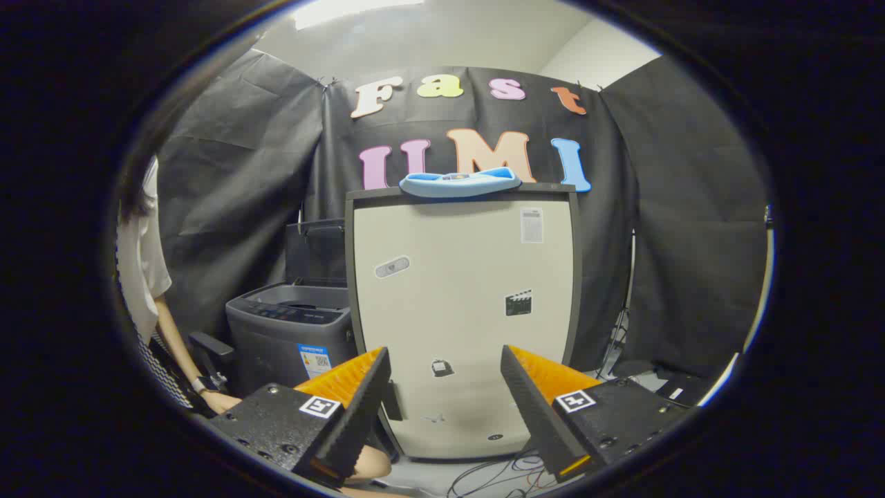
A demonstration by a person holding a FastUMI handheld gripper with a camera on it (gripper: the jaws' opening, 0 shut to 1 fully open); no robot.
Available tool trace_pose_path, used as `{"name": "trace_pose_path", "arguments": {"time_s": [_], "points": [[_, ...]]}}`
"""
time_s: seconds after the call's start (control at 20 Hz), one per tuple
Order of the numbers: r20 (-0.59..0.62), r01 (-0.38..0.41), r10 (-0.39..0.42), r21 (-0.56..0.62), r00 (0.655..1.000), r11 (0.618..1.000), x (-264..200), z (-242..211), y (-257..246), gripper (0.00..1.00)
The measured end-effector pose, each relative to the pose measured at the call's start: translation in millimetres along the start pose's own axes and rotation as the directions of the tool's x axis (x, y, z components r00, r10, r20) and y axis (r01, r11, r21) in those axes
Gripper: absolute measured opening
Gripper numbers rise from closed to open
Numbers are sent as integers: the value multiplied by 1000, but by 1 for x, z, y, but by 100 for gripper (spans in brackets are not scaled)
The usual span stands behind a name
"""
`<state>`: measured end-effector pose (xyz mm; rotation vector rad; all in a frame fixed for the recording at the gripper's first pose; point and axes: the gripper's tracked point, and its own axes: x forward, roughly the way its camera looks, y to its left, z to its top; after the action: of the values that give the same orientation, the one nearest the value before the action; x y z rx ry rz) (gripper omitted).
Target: Put the clothes into the washing machine and then close the washing machine lid.
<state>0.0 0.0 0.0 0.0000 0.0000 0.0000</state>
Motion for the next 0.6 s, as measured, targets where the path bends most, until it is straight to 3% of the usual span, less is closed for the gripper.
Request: {"name": "trace_pose_path", "arguments": {"time_s": [0.6], "points": [[3,-2,2,-1,1000,1000,0,1,0,97]]}}
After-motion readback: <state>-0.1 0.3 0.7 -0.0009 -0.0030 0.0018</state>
